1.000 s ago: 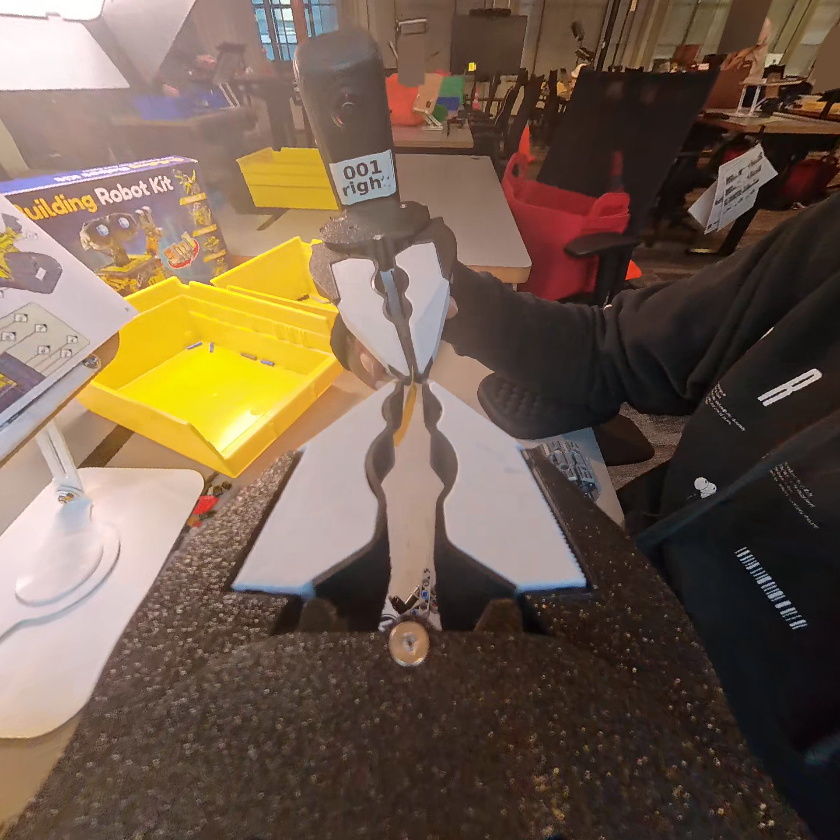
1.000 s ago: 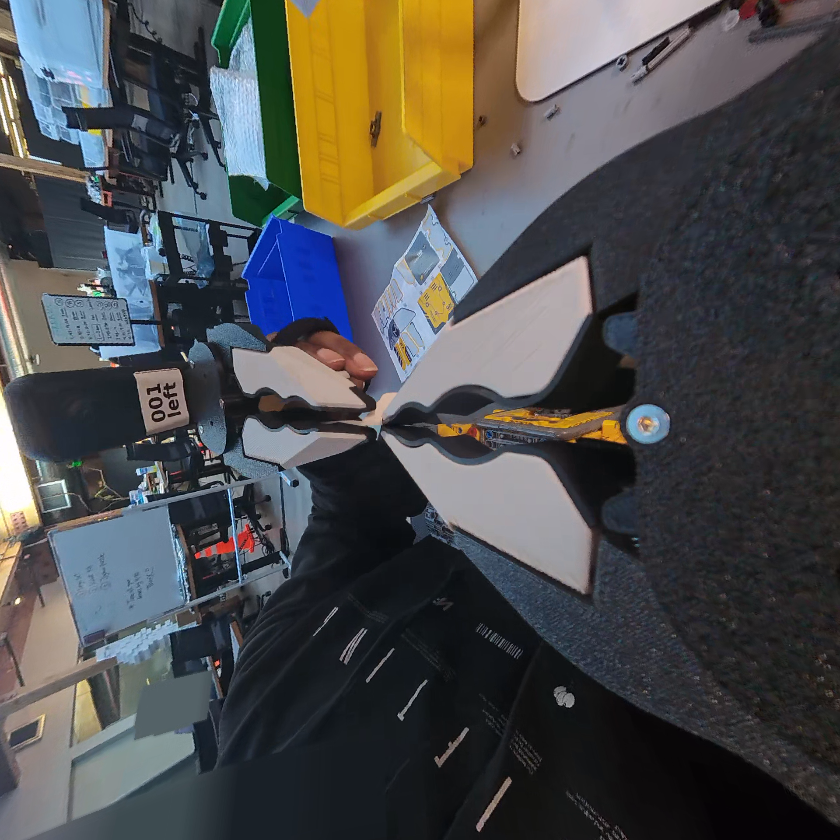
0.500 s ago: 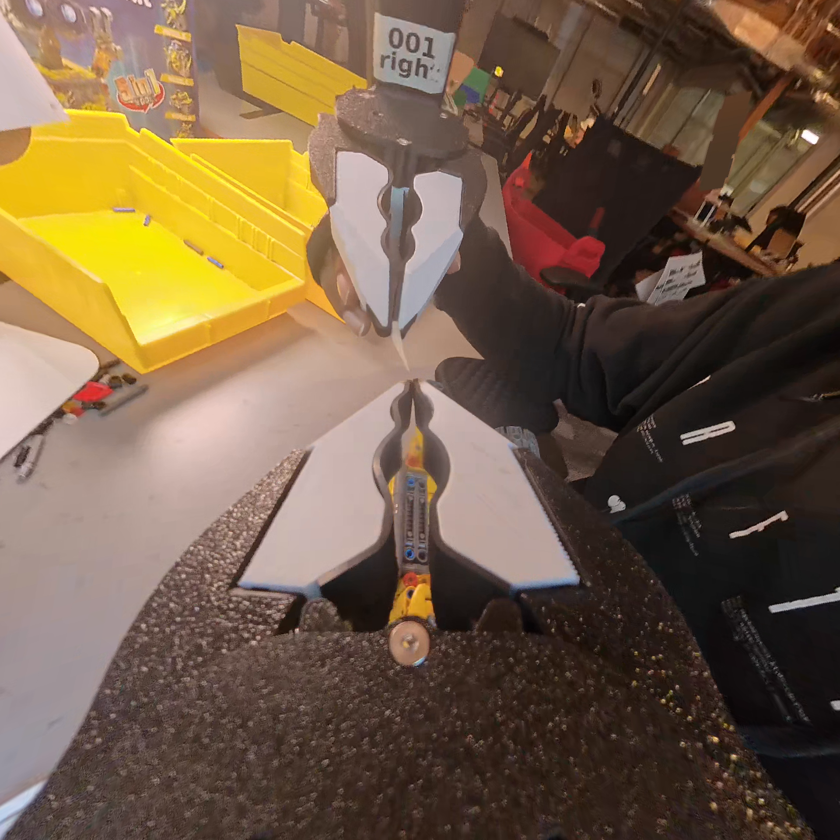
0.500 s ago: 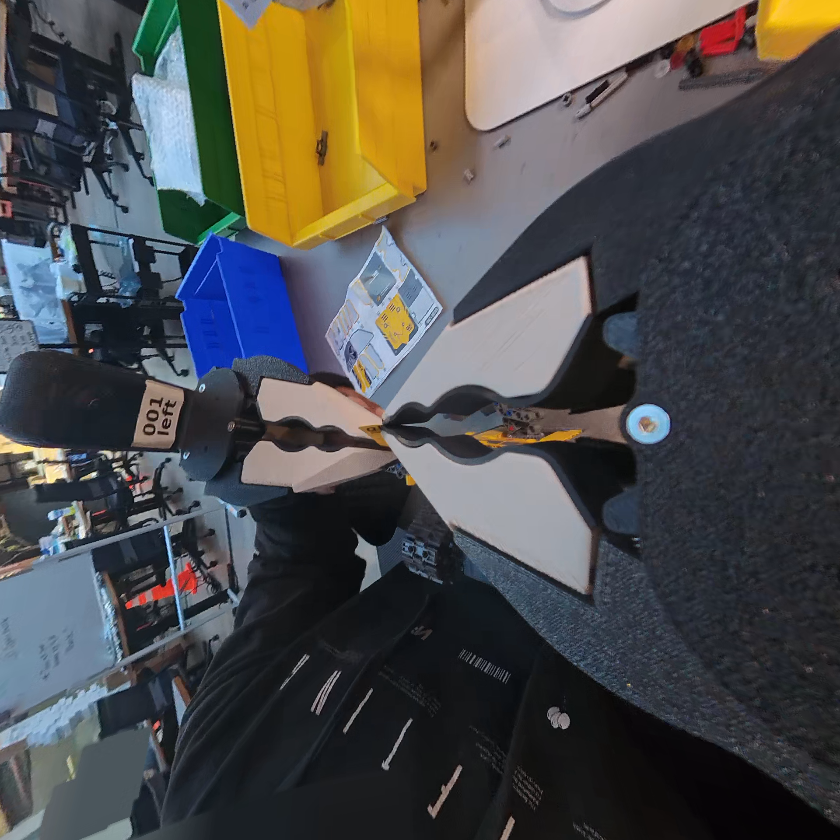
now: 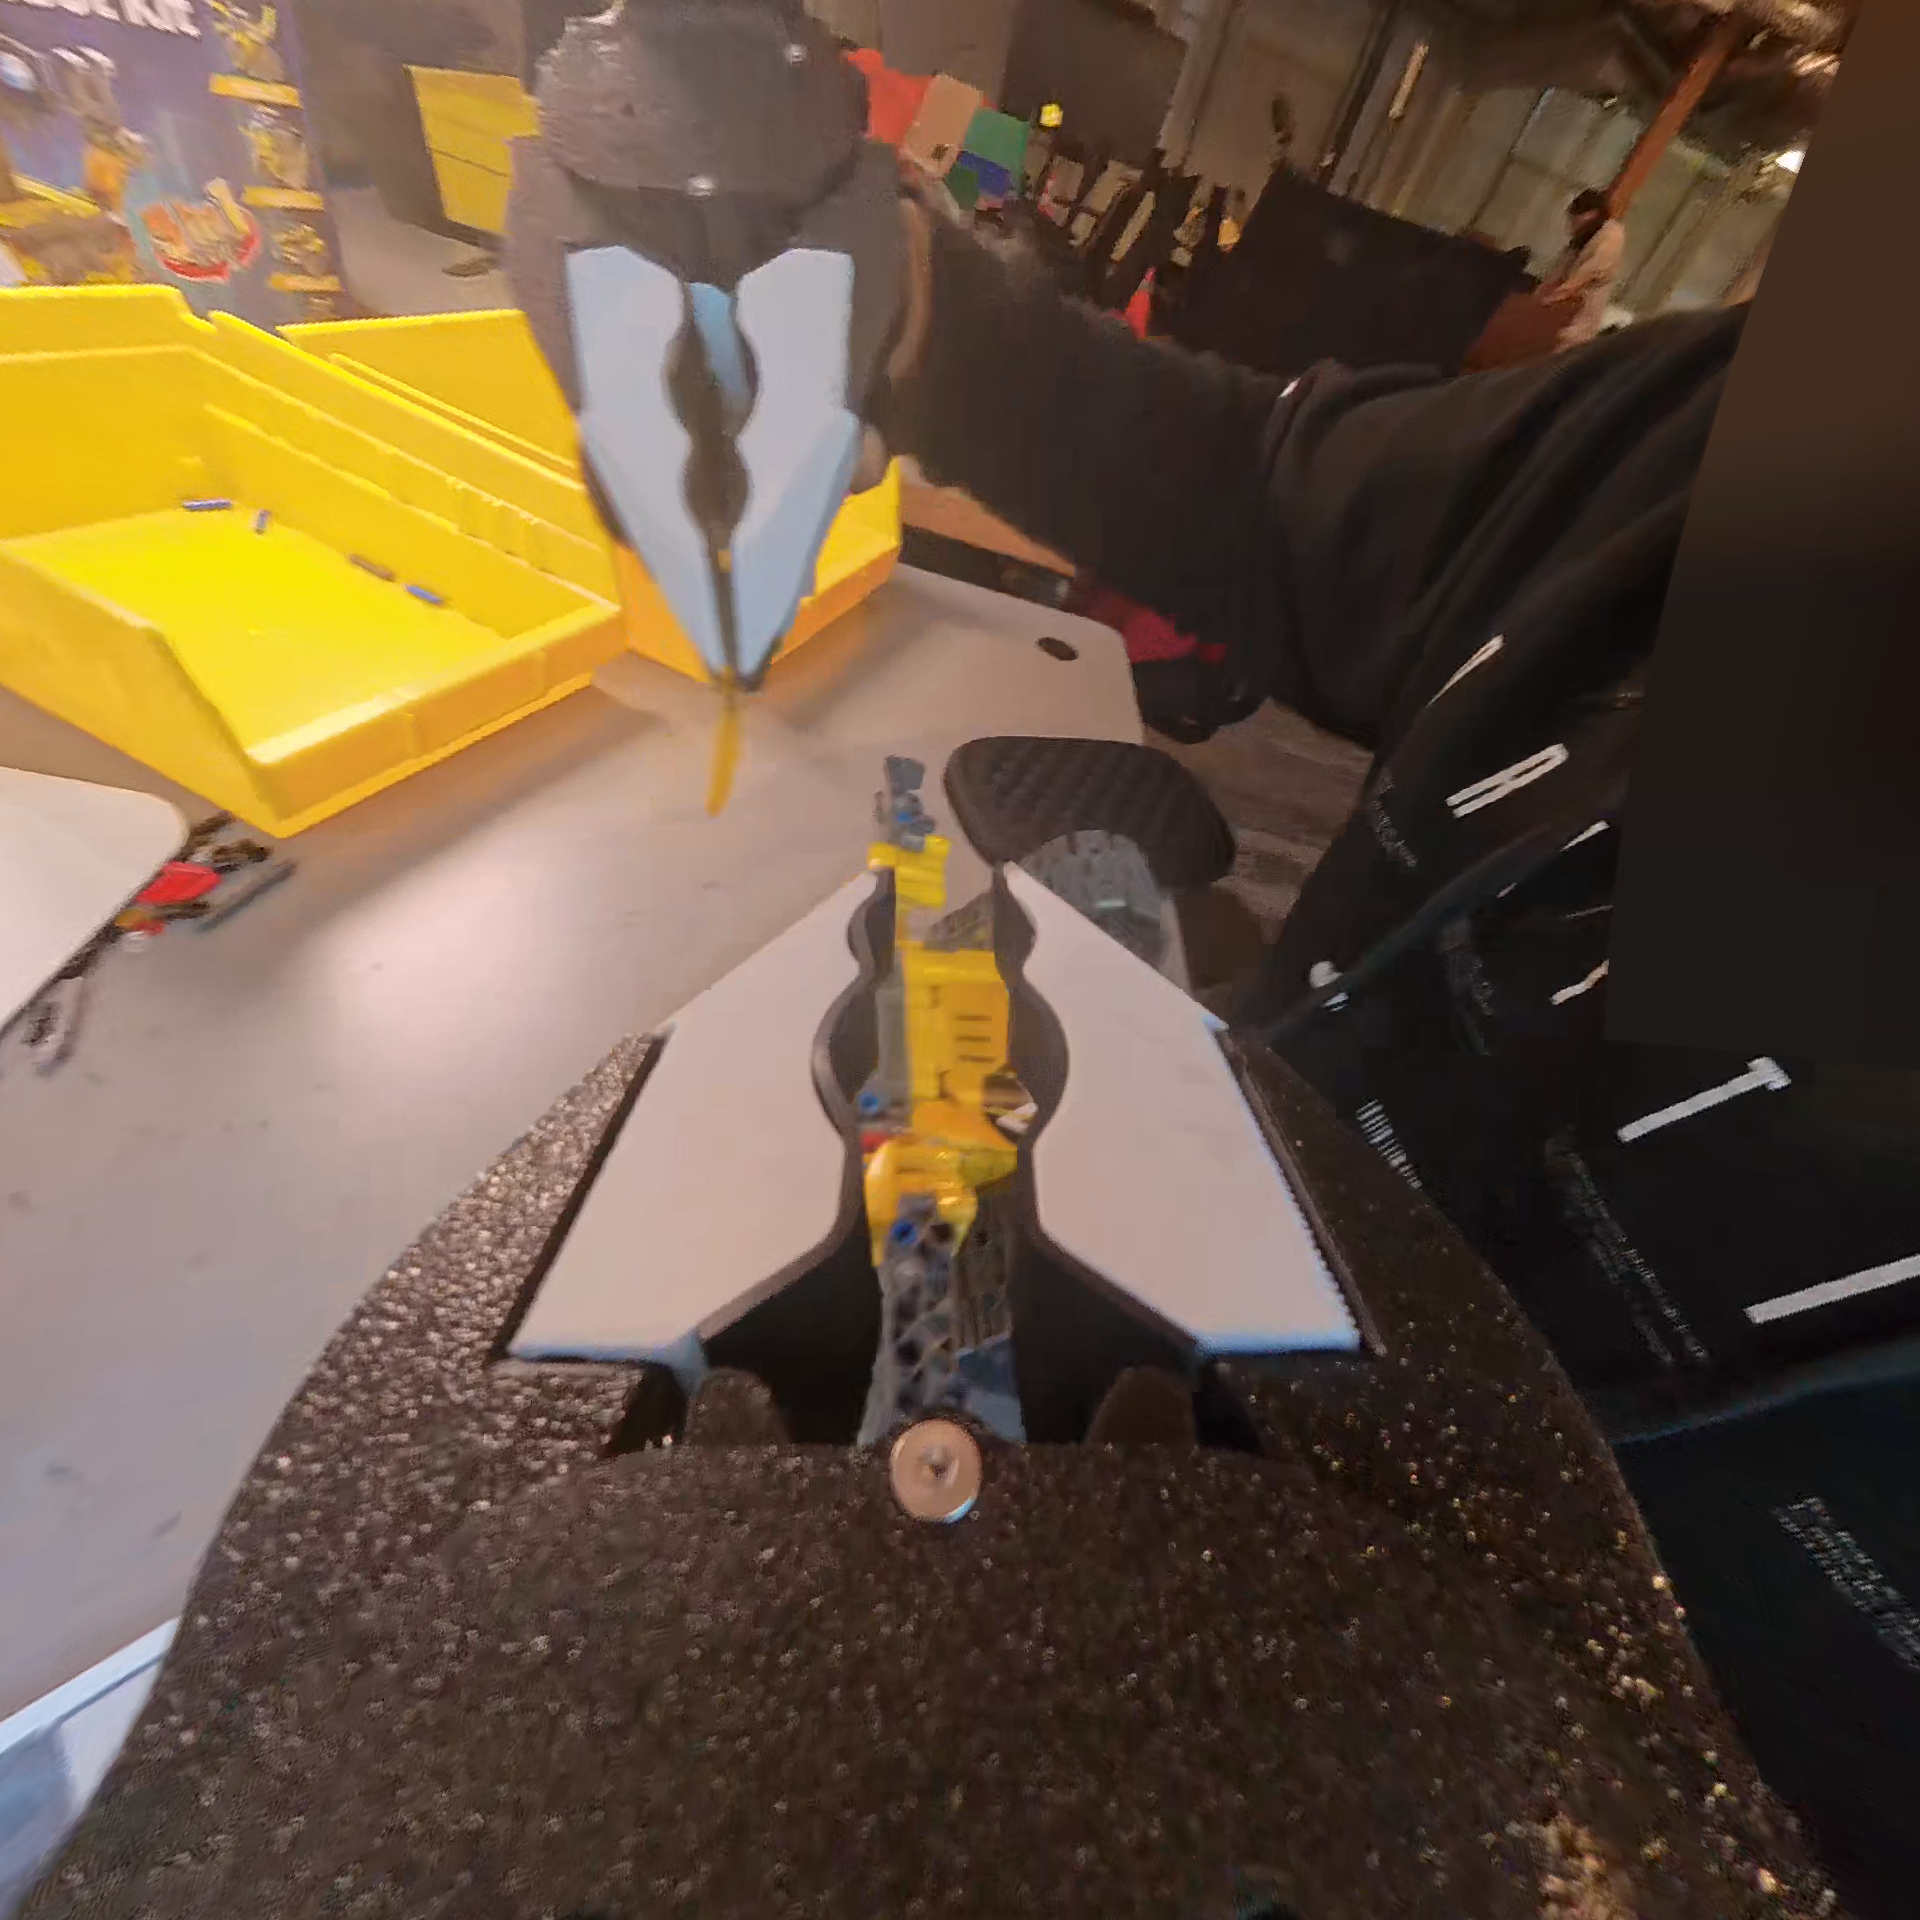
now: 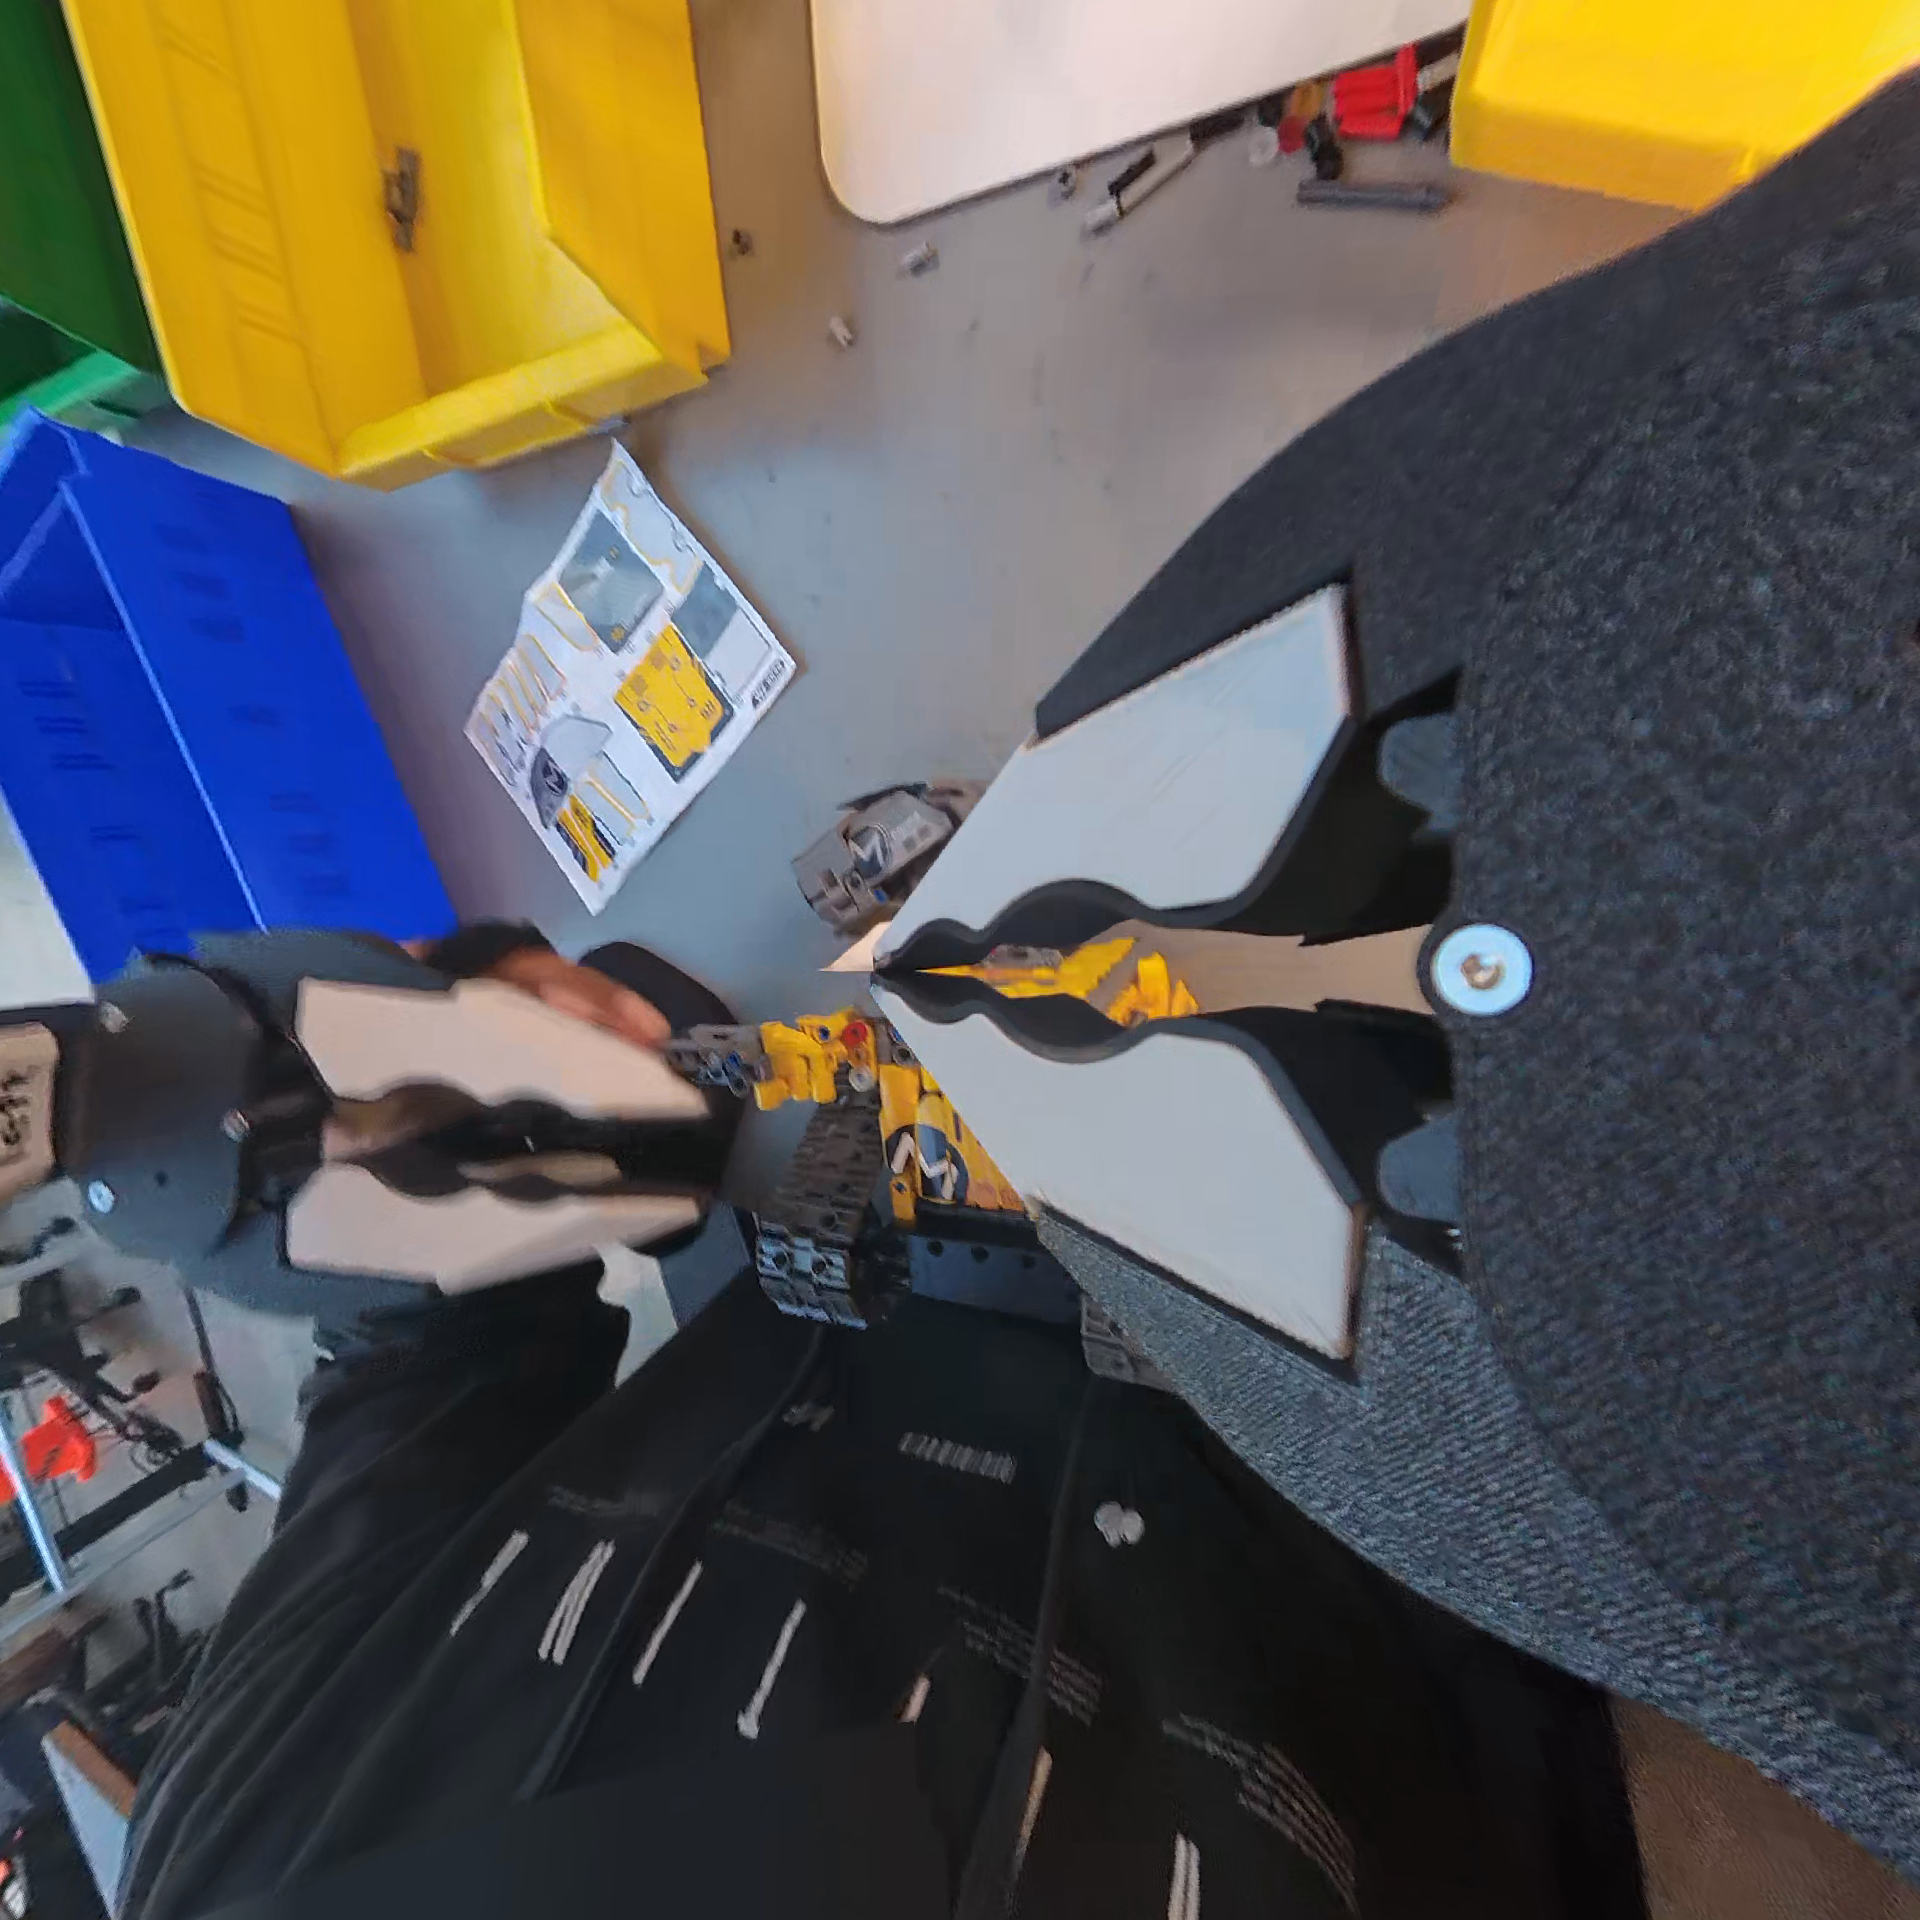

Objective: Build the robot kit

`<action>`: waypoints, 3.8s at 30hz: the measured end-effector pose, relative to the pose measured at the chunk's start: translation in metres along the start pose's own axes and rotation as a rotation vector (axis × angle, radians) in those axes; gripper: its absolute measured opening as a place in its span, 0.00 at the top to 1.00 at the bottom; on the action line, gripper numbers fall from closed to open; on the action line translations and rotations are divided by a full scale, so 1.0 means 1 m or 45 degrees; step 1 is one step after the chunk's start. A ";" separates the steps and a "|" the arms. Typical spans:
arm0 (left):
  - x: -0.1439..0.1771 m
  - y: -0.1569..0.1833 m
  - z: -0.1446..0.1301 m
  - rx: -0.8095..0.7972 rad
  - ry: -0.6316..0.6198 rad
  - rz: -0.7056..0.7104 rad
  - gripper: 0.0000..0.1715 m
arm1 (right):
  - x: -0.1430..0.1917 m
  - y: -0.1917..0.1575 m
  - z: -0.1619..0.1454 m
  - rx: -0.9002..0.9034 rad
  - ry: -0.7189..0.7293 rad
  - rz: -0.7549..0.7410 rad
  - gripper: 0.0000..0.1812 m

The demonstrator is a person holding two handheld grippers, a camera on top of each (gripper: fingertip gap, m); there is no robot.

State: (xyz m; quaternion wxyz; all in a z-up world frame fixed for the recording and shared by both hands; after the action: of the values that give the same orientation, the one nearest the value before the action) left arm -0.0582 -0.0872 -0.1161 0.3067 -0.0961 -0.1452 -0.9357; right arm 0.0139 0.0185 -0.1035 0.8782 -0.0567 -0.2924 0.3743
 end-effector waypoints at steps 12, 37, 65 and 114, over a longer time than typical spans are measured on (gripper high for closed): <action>0.007 -0.013 -0.086 -0.326 -0.338 -0.001 0.69 | -0.043 -0.052 -0.051 -0.421 -0.310 0.523 1.00; 0.009 -0.016 -0.089 -0.349 -0.227 -0.023 0.91 | -0.057 -0.036 -0.056 -0.678 -0.563 0.625 1.00; 0.010 -0.015 -0.090 -0.355 -0.213 -0.024 0.91 | -0.054 -0.023 -0.062 -0.621 -0.638 0.441 1.00; 0.008 -0.016 -0.092 -0.360 -0.189 -0.027 0.91 | -0.055 -0.031 -0.061 -0.805 -0.522 0.507 1.00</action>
State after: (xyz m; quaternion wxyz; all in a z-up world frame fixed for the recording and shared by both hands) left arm -0.0825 -0.1100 -0.2038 0.2686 -0.2055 -0.0354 -0.9404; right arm 0.0366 -0.0340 -0.1695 0.6519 -0.3031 -0.5446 0.4320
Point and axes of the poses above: each gripper's, where its closed fingertips meet, x back along the fingers, z out of its top, y = z × x across the jaws, the point moved 4 cm from there along x, back along the fingers, and after that the axes turned 8 degrees about z, right-handed, at the moved point
